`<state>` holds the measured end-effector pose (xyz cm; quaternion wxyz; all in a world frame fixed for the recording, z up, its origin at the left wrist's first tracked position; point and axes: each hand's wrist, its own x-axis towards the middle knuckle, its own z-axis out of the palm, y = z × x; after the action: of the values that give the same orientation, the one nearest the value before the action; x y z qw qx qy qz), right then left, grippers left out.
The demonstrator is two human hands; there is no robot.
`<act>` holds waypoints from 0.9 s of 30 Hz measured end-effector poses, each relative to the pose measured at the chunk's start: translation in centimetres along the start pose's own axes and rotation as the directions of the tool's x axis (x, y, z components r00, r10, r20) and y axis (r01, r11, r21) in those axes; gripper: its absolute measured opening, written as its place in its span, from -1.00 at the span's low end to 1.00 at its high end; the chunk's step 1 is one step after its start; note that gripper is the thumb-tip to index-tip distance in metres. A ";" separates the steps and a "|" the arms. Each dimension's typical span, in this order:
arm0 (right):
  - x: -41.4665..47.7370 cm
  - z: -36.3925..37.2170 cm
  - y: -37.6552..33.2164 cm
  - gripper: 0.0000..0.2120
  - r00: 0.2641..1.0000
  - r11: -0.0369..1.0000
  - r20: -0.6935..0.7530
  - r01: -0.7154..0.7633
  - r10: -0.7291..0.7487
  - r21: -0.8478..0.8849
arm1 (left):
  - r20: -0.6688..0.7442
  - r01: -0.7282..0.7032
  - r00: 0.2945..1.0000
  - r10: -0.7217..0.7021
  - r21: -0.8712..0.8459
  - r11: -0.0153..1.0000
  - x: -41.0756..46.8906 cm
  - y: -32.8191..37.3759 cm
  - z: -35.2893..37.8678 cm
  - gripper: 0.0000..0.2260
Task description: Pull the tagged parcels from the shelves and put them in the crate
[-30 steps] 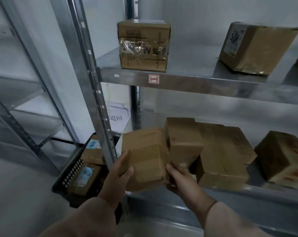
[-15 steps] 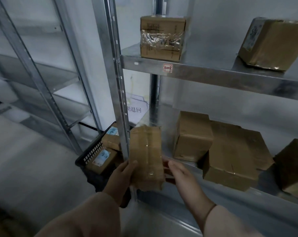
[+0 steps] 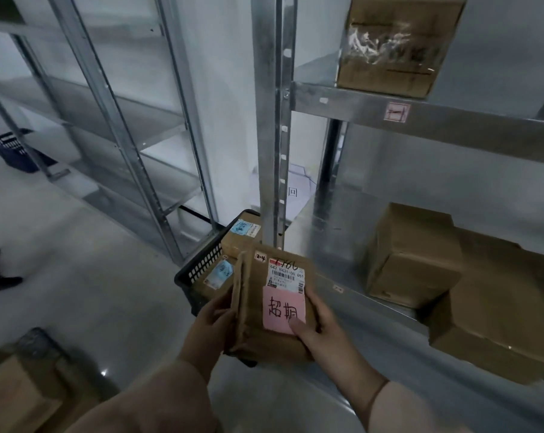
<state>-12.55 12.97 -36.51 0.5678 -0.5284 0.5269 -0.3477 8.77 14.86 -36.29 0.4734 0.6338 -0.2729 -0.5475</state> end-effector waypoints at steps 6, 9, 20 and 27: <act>4.3 6.6 0.9 -0.37 0.999 0.993 0.011 -0.044 0.046 -0.105 | 0.106 0.118 0.986 -0.128 0.094 0.988 4.5 0.1 -5.4 -0.64; 7.1 10.4 1.6 -0.31 0.996 0.984 0.045 -0.073 0.081 -0.165 | 0.130 0.174 0.974 -0.186 0.099 0.980 8.2 -0.2 -8.9 -0.38; 18.4 17.1 6.3 -0.44 0.959 0.929 -0.152 -0.271 0.238 -0.253 | 0.133 0.266 0.948 -0.289 0.165 0.950 27.6 -3.5 -13.9 -0.43; 20.9 16.2 10.8 -0.45 0.930 0.789 -0.291 -0.348 0.223 -0.506 | 0.264 0.168 0.927 -0.265 0.341 0.925 37.8 -8.9 -10.0 -0.62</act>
<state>5.55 -1.00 -53.64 0.3777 -0.5417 0.7365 -0.1465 26.31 -11.19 -61.23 0.2551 0.6348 -0.3532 -0.6381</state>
